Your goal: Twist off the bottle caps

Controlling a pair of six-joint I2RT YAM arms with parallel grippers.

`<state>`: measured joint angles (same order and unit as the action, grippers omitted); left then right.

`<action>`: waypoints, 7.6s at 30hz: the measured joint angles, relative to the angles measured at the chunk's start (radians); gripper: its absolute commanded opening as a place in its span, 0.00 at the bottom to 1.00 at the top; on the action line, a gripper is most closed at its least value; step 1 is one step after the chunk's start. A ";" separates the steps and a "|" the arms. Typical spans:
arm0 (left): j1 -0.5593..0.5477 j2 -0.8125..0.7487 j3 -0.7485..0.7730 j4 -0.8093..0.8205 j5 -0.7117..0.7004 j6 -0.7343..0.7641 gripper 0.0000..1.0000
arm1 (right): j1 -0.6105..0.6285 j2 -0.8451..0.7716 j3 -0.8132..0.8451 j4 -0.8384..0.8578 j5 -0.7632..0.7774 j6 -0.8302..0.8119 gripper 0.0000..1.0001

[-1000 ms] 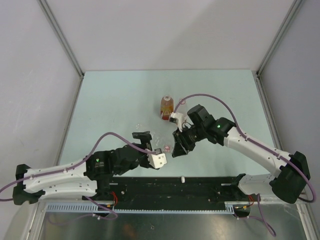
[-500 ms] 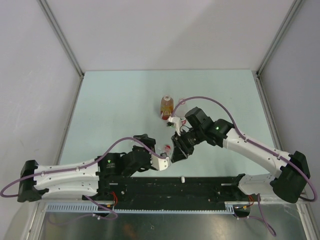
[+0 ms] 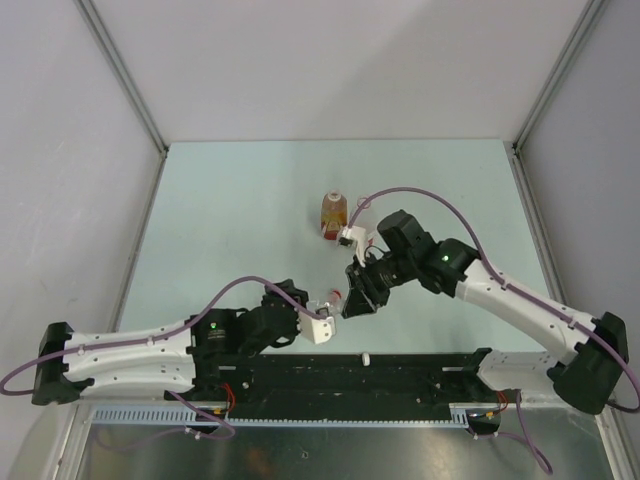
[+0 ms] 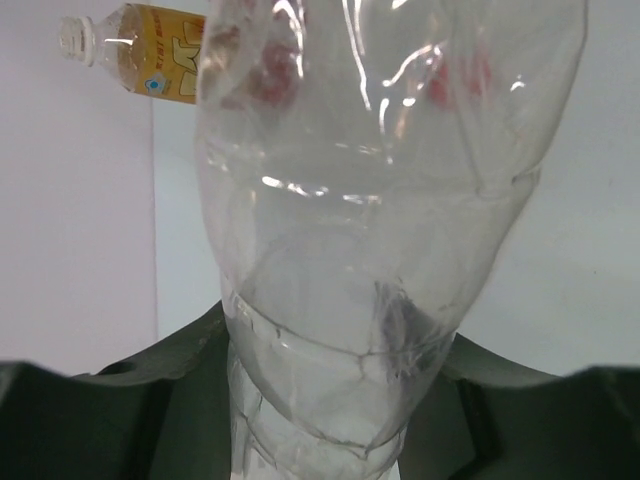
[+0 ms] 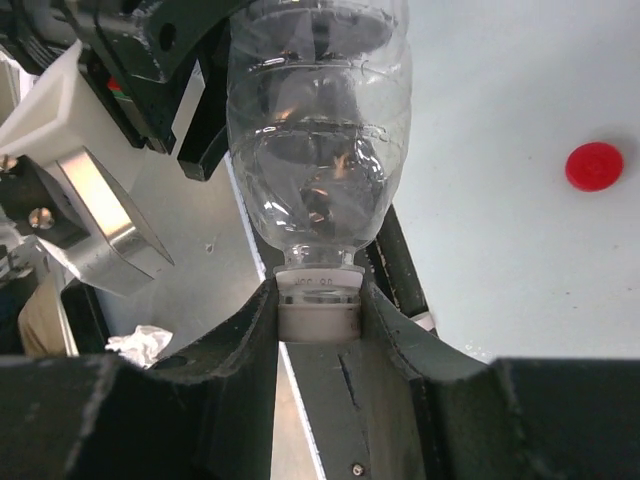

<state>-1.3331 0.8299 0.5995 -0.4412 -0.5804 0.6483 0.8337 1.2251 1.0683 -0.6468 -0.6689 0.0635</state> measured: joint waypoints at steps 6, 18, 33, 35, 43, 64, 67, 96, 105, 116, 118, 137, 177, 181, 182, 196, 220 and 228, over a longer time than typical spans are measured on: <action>0.001 0.003 0.012 0.041 0.004 -0.074 0.39 | -0.011 -0.116 0.000 0.050 0.079 0.022 0.58; 0.001 0.018 0.072 0.010 0.105 -0.275 0.46 | -0.055 -0.305 0.021 0.274 0.230 0.105 0.96; 0.049 -0.019 0.036 0.324 0.365 -0.664 0.45 | -0.064 -0.375 0.021 0.307 0.354 0.166 0.99; 0.083 0.003 0.014 0.381 0.406 -0.717 0.46 | -0.067 -0.398 0.021 0.309 0.381 0.173 0.99; 0.232 0.101 -0.056 0.532 0.591 -0.911 0.51 | -0.093 -0.454 0.021 0.318 0.457 0.190 0.99; 0.256 0.152 -0.063 0.642 0.716 -1.015 0.50 | -0.216 -0.269 0.021 0.323 0.332 0.359 0.81; 0.259 0.154 -0.063 0.642 0.716 -1.015 0.50 | -0.209 -0.252 0.021 0.323 0.307 0.365 0.70; 0.263 0.169 -0.063 0.622 0.743 -1.016 0.50 | -0.147 -0.226 0.003 0.302 0.252 0.348 0.27; 0.262 0.146 -0.063 0.598 0.750 -1.015 0.48 | -0.139 -0.249 -0.029 0.349 0.247 0.359 0.00; 0.262 0.140 -0.064 0.596 0.784 -1.005 0.27 | -0.140 -0.283 -0.066 0.399 0.192 0.296 0.00; 0.262 0.132 -0.064 0.595 0.796 -1.003 0.26 | -0.141 -0.292 -0.074 0.415 0.164 0.272 0.00; 0.266 0.029 -0.099 0.698 1.228 -0.985 0.27 | -0.096 -0.388 -0.148 0.698 -0.275 0.134 0.00; 0.269 0.126 -0.006 0.487 0.697 -0.848 0.22 | -0.185 -0.490 -0.173 0.702 0.179 0.334 0.99; 0.264 0.126 0.005 0.438 0.581 -0.848 0.24 | -0.215 -0.467 -0.173 0.644 0.245 0.357 0.97; 0.261 0.126 0.013 0.423 0.552 -0.848 0.25 | -0.221 -0.461 -0.173 0.632 0.255 0.362 0.97; 0.089 0.259 0.186 0.226 0.126 -0.778 0.16 | -0.269 -0.371 -0.173 0.542 0.282 0.449 0.76; 0.056 0.328 0.236 0.083 -0.020 -0.771 0.10 | -0.294 -0.239 -0.173 0.489 0.202 0.488 0.47; 0.053 0.342 0.248 0.080 -0.023 -0.771 0.08 | -0.314 -0.207 -0.178 0.511 0.135 0.522 0.06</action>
<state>-1.2797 1.1717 0.8478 -0.3611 -0.6037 -0.1223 0.5194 1.0183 0.8906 -0.1360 -0.5335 0.5854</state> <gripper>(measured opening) 0.544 0.380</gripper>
